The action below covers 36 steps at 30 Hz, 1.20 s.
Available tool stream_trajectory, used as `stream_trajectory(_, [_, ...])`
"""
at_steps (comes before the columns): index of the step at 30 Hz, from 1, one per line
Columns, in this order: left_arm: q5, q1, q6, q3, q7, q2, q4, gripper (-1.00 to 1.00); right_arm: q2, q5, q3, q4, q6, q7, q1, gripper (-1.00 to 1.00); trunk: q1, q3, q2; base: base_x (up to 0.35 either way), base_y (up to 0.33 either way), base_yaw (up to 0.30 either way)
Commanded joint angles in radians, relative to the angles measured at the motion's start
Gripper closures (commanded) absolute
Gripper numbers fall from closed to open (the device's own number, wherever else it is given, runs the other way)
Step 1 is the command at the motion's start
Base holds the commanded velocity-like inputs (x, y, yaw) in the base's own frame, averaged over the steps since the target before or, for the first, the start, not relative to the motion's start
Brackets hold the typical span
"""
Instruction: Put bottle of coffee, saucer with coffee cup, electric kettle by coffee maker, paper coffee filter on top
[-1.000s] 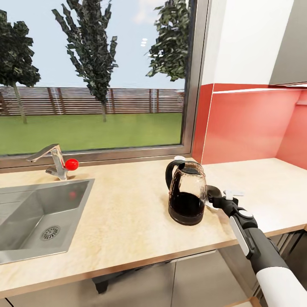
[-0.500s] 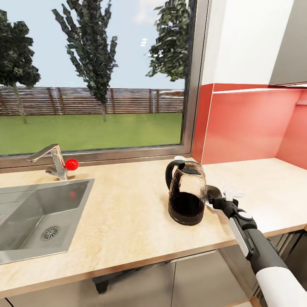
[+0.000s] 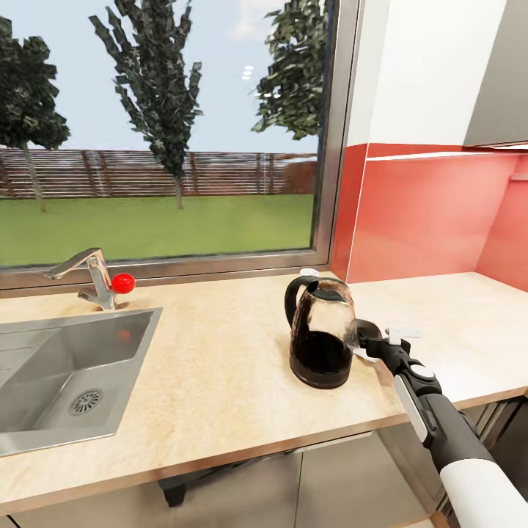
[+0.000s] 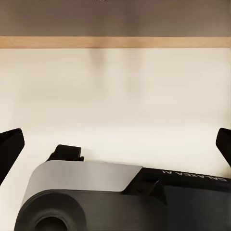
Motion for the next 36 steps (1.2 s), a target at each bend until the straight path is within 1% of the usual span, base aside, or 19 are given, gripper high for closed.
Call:
stream_trajectory(1, [0.005,0.0,-0.001,0.003,0.0,-0.001,-0.002,-1.0,0.0,-0.01,0.0,-0.001,0.005,-0.002,0.0,-1.0,0.0,-0.001,-0.001,0.003,0.0,0.0])
stream_trajectory(36, [0.005,0.0,-0.001,0.003,-0.001,-0.001,-0.002,-1.0,0.0,-0.006,0.0,-0.009,0.006,-0.009,0.0,-1.0,0.0,-0.001,-0.001,0.0,0.0,0.0])
